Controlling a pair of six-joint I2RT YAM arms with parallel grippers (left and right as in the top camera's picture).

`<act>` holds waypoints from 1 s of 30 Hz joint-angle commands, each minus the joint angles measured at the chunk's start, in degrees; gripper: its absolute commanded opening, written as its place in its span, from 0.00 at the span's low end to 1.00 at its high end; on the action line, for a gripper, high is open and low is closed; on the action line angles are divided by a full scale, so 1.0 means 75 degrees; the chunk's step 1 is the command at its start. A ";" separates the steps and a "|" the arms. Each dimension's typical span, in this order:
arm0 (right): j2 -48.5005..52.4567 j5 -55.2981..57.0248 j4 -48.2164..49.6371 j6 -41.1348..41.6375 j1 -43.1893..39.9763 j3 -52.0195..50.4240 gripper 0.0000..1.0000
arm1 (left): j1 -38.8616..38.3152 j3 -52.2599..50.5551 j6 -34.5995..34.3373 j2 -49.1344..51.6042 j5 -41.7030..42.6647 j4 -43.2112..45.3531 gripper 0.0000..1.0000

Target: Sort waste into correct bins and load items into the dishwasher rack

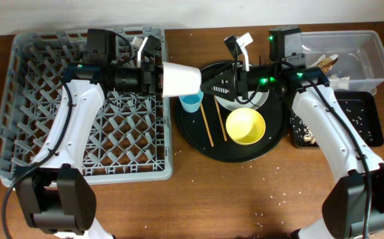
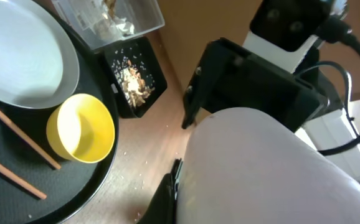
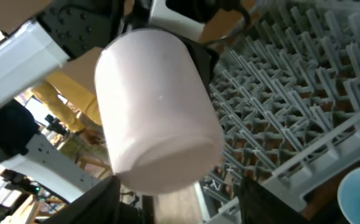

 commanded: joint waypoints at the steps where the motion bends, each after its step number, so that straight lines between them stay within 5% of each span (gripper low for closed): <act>1: 0.0050 0.0137 0.0178 0.0085 0.0446 0.0003 0.64 | -0.0207 0.0061 0.0067 0.0023 0.0321 0.0006 0.00; 10: 0.0050 0.0140 0.0979 0.0615 0.0323 0.0003 0.77 | -0.0207 0.0061 0.0067 0.0026 0.0376 0.0003 0.00; 16: 0.0050 0.0093 0.1023 0.0632 0.0323 0.0003 0.48 | -0.0207 0.0061 0.0067 0.0026 0.0376 0.0003 0.01; 20: 0.0050 0.0096 0.1023 0.0632 0.0221 0.0003 0.48 | -0.0192 0.0061 0.0067 0.0023 0.0376 0.0006 0.22; 30: 0.0050 0.0664 -0.0166 0.0603 -0.1244 0.0003 0.48 | 0.0790 0.0064 0.0070 0.0023 -0.0286 0.0003 0.44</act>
